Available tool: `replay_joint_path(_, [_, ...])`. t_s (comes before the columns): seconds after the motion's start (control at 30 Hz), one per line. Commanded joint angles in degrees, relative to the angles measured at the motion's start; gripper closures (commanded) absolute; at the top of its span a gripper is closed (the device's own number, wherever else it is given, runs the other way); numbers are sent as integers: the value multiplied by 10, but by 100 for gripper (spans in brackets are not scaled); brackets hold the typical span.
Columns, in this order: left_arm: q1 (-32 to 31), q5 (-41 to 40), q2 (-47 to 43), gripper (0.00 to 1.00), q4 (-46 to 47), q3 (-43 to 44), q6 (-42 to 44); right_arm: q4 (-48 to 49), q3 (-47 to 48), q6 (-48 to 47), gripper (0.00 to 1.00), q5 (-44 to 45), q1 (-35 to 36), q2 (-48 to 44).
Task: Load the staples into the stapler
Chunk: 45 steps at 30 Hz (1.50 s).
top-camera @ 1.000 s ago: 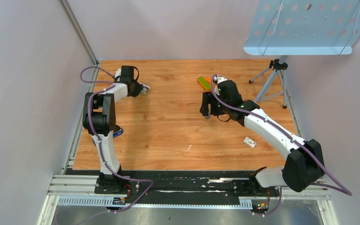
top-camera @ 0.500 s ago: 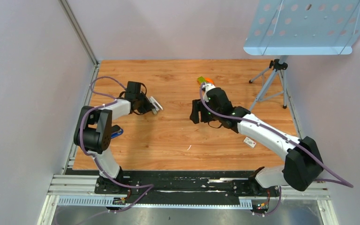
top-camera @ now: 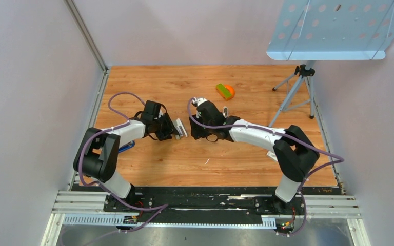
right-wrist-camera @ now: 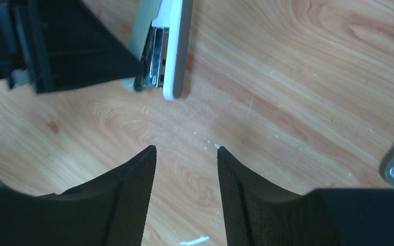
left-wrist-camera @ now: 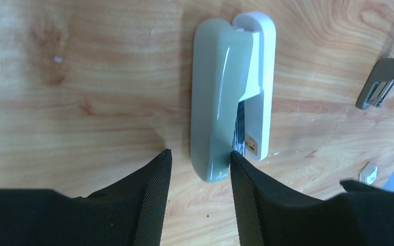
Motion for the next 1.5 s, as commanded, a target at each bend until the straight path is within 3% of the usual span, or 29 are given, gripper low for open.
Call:
replay_joint_path(0.0, [0, -9, -41, 50, -47, -9, 18, 38, 42, -24, 50, 3, 12, 43])
replay_joint_path(0.2, [18, -1, -57, 49, -37, -30, 21, 39, 86, -39, 50, -7, 18, 107])
replay_joint_path(0.67, [38, 41, -75, 46, 6, -64, 37, 0, 151, -56, 63, 15, 26, 211])
replay_joint_path(0.73, [38, 44, -76, 45, 5, -61, 42, 0, 150, -57, 68, 17, 27, 216])
replay_joint_path(0.97, [38, 77, -97, 35, 16, -57, 47, 22, 118, -22, 99, 12, 17, 186])
replay_joint_path(1.23, [29, 81, -191, 40, -5, -19, 153, 62, 41, 83, 100, -174, -71, 57])
replay_joint_path(1.33, [-10, 52, -263, 41, 23, -13, 241, 50, 37, 89, 100, -302, -121, 29])
replay_joint_path(1.47, [-80, 66, -355, 42, 100, -22, 397, -10, 34, 54, 100, -381, -164, 3])
